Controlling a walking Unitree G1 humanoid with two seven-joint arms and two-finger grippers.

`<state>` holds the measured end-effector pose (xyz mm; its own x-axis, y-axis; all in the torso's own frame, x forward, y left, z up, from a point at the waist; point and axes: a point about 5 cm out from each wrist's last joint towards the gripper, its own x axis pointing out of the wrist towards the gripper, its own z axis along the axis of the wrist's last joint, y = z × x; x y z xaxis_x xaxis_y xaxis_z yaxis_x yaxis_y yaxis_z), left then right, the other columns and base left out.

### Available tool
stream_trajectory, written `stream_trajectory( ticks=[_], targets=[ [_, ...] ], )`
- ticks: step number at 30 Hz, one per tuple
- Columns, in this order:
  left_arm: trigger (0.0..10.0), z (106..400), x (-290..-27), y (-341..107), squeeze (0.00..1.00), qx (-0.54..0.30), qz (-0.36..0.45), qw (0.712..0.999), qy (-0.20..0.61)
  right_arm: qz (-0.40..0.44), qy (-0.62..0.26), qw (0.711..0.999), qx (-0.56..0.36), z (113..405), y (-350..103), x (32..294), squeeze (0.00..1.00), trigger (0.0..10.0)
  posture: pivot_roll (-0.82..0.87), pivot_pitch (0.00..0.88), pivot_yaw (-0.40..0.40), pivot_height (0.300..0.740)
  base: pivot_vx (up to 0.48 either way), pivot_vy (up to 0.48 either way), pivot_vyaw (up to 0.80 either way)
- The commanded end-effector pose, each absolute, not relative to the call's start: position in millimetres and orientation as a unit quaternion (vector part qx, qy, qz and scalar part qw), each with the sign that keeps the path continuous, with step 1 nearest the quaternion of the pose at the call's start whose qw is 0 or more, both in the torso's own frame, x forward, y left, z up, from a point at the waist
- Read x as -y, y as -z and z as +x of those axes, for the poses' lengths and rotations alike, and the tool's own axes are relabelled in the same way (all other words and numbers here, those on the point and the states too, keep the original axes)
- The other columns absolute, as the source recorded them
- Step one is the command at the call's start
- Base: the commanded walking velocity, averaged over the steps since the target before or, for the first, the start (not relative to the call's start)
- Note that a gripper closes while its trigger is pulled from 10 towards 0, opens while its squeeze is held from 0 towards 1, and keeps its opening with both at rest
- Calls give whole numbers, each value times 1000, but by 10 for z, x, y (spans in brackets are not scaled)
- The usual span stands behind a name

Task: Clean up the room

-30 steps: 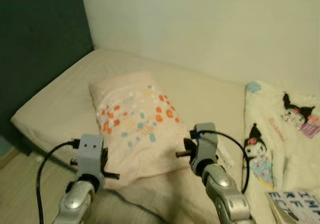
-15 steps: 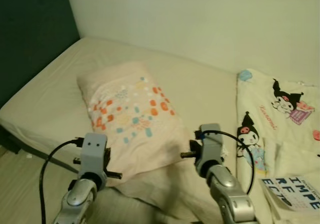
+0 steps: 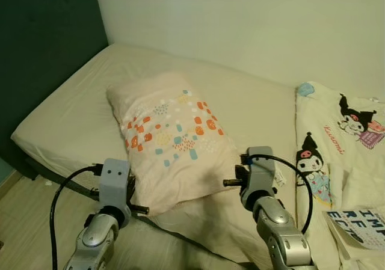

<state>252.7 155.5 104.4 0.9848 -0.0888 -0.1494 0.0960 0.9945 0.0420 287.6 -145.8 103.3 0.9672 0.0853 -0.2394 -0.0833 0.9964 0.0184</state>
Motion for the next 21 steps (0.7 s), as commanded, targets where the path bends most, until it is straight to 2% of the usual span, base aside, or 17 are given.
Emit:
stream_trajectory(
  ticks=[1, 3, 20, 21],
  targets=[
    [10000, 2495, -1537, -1016, 0, -77, 26, 995, 49, 4, -38, 992, -119, 2848, -1031, 1470, 0, 10000, -95, 207, -46, 740, 0, 0, 0],
    [10000, 2495, -1537, -1016, 0, -77, 26, 995, 49, 4, -38, 992, -119, 2848, -1031, 1470, 0, 10000, -95, 207, -46, 740, 0, 0, 0],
    [10000, 2502, -1500, -1023, 0, -76, 32, 995, 62, 10, -30, 992, -123, 2805, -1021, 1484, 0, 10000, -104, 199, -38, 740, 0, -480, 0],
    [10000, 2503, -1503, -1007, 0, -84, 29, 994, 62, 10, -30, 992, -123, 2804, -1023, 1486, 0, 10000, -106, 195, -38, 740, 0, 0, 0]
  ],
)
